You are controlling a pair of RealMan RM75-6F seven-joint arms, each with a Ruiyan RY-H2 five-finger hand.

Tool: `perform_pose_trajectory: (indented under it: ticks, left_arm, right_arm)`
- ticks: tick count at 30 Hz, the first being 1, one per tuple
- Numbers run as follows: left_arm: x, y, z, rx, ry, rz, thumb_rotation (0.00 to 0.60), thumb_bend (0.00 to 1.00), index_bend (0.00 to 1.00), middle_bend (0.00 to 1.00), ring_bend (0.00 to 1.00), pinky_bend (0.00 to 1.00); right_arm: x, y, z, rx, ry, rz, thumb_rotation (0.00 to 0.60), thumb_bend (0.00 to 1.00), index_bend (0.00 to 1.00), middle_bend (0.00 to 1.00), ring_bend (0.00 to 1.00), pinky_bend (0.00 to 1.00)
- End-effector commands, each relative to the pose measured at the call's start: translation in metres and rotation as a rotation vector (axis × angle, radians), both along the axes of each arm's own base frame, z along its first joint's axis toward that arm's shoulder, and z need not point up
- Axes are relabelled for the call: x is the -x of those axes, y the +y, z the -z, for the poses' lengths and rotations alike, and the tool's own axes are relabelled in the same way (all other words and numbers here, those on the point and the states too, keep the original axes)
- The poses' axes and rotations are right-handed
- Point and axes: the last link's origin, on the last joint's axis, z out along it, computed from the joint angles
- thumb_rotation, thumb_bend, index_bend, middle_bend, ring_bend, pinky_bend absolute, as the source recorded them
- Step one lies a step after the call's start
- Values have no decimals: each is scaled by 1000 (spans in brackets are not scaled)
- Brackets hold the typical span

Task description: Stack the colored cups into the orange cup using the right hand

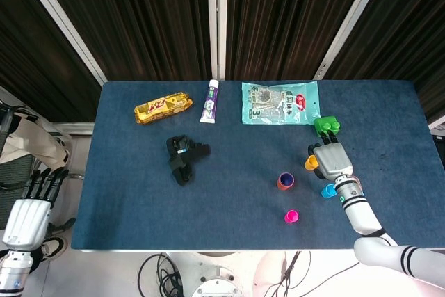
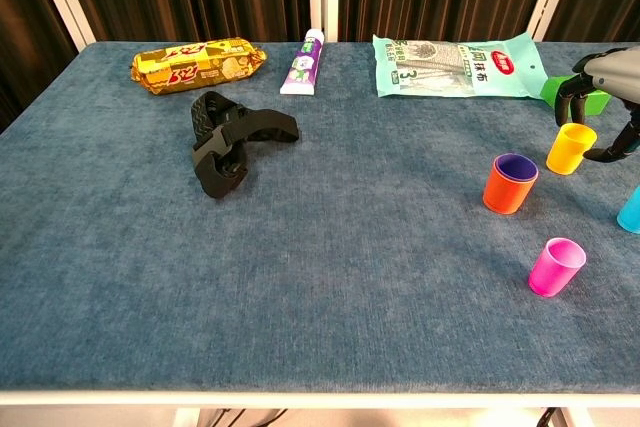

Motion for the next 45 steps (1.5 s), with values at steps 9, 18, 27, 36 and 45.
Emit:
perform_pose_trajectory:
  ticks: [9,18,27,36,45]
  left_arm:
    - [0,-1,-1,-4,-3,1,600,0,30,46,0,0]
    - [-1,0,-1,-1,-3,4,600,0,30,46,0,0]
    - [-2,-1,-1,-2,-4,5,600,0,30,46,0,0]
    - [-1,-1,-1,-3,-9,2,600,0,30,46,0,0]
    - [2,-2,-3,-8,-14,-4,600,0,30,46,0,0]
  right_arm:
    - [-3,0,-1,31,-23,-6,600,268,533,492,124,0]
    - [-40,18,-26,26,-150,-101,600,264,537,496,128,0]
    - [-61,41,-31,-52,-181,-161,600,260,539,498,128,0]
    - [-61,49,-18,-114,-137,-166,600,253,541,499,128,0]
    - [-60,47,-5,-145,-133,-158,600,218,325,353,82,0]
